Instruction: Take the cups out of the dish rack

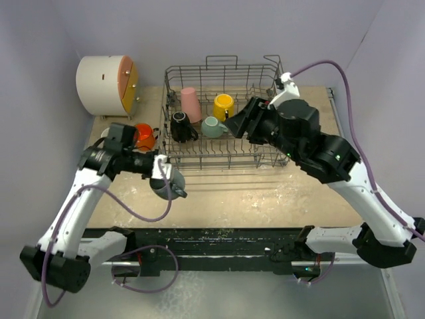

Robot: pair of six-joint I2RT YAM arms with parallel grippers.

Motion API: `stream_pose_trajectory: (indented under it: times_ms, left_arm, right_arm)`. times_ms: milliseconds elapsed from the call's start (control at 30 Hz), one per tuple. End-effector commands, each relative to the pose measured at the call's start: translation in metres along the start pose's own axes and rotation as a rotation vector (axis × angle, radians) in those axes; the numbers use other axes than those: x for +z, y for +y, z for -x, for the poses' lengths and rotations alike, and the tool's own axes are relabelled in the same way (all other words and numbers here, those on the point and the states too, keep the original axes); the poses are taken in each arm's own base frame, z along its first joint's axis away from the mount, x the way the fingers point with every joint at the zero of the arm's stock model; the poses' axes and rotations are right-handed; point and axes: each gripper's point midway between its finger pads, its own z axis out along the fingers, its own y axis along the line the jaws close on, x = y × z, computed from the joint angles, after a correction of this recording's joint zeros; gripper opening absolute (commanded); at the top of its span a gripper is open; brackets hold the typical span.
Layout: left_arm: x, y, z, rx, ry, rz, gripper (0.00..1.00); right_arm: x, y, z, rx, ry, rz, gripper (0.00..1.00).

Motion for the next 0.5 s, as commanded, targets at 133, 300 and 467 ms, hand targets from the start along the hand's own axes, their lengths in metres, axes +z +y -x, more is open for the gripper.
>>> stream_pose_trajectory:
  times_ms: [133,300,467]
  left_arm:
    - [0.062,0.007,0.002,-0.025,0.191,-0.154,0.0]
    - [0.121,0.005,0.017,0.029,0.234,-0.244,0.0]
    - [0.196,-0.008,0.026,0.121,0.262,-0.317,0.0]
  right_arm:
    - [0.024,-0.069,0.006,-0.197,0.043,-0.259,0.65]
    - [0.028,-0.1,0.026,-0.185,0.014,-0.331,0.66]
    - [0.026,-0.113,0.051,-0.177,-0.036,-0.366,0.67]
